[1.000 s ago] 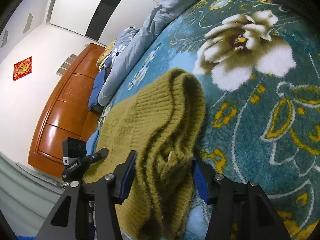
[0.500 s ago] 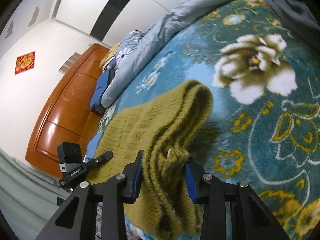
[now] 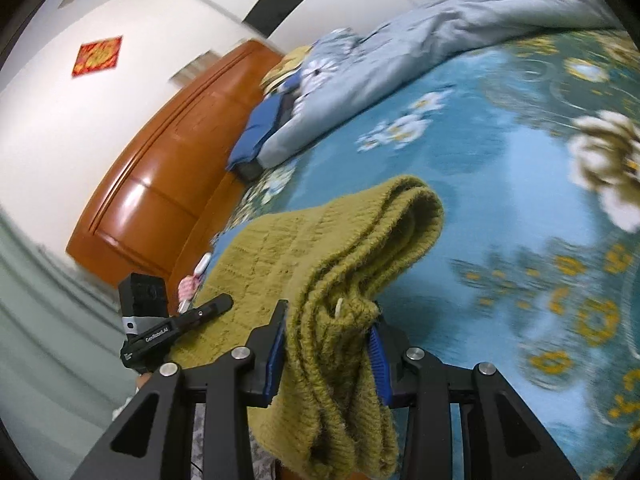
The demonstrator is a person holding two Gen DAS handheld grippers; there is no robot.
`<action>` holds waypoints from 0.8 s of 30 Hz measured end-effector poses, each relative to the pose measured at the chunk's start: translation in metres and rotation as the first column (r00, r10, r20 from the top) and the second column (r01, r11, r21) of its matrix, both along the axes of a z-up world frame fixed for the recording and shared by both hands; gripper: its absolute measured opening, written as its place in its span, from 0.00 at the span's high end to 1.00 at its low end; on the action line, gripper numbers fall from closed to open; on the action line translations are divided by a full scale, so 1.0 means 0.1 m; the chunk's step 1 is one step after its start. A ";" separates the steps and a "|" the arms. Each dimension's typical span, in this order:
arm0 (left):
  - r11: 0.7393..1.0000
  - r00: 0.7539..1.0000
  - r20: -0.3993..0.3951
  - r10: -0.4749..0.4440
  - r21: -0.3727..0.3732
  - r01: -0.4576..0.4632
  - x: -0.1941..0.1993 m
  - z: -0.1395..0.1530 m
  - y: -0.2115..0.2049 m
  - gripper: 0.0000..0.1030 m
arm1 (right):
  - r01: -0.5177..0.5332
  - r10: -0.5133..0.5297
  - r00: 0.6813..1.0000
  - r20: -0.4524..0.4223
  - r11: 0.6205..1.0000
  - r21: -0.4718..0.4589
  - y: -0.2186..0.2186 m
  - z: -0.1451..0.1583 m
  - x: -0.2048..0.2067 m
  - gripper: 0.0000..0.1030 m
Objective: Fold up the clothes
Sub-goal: 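Lift the folded sweater with both grippers and carry it toward the blue clothes stack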
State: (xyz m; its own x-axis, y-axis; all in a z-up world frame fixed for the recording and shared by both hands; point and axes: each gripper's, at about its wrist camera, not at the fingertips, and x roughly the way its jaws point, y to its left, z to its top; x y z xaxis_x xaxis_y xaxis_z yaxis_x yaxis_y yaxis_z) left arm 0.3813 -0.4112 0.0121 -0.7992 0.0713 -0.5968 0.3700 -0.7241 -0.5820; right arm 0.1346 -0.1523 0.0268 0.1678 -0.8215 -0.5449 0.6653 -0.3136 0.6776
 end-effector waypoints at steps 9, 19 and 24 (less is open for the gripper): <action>0.980 0.987 0.037 0.158 -0.132 -0.152 0.71 0.46 -0.91 0.68 | -0.165 0.164 0.986 -0.023 0.986 -0.027 -1.39 0.27 0.48 0.62; 0.938 0.952 0.053 0.303 -0.192 -0.288 1.14 0.67 -2.07 0.68 | -0.252 0.252 0.968 -0.004 0.966 -0.047 -2.93 0.41 0.81 0.62; 0.922 0.936 0.030 0.351 -0.189 -0.339 1.26 0.61 -2.49 0.68 | -0.263 0.264 0.964 0.004 0.963 -0.056 -3.46 0.32 0.91 0.62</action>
